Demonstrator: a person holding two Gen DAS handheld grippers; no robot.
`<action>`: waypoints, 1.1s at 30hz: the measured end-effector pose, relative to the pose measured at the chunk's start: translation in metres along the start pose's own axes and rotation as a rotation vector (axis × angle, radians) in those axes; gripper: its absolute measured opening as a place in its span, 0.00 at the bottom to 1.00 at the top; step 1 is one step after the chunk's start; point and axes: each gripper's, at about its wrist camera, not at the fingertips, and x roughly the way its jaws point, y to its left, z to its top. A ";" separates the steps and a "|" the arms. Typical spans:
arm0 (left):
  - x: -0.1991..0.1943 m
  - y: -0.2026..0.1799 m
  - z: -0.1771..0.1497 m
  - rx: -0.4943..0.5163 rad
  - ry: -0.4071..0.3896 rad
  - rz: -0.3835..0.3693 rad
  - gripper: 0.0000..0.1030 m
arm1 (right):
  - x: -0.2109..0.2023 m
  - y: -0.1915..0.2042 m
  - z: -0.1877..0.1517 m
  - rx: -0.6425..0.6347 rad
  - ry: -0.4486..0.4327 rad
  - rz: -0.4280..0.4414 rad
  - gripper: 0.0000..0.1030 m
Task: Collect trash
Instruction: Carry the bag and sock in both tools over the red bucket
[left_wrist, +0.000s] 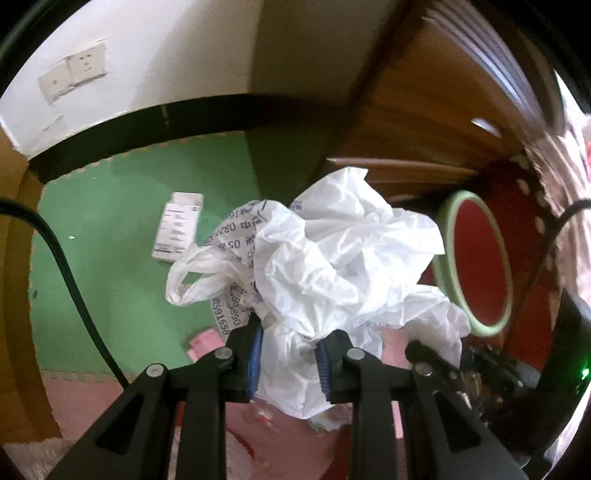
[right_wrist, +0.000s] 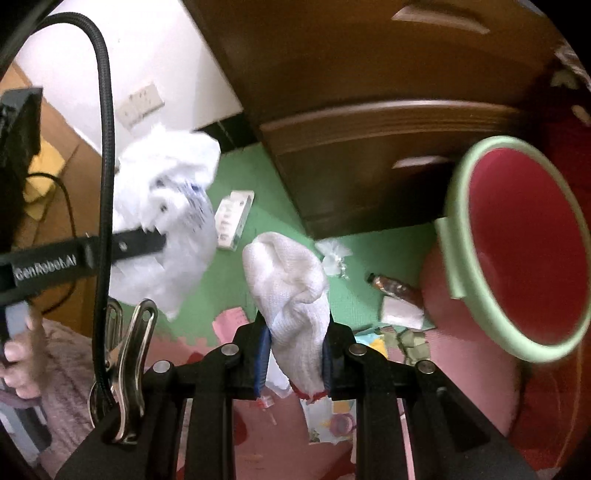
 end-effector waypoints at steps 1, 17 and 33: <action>-0.002 -0.008 0.000 0.011 -0.002 -0.005 0.24 | -0.008 -0.004 -0.002 0.011 -0.013 -0.001 0.23; -0.026 -0.122 -0.008 0.182 -0.039 -0.102 0.24 | -0.104 -0.062 -0.011 0.077 -0.164 -0.106 0.23; -0.023 -0.201 -0.014 0.275 -0.043 -0.091 0.24 | -0.139 -0.138 -0.003 0.157 -0.263 -0.206 0.23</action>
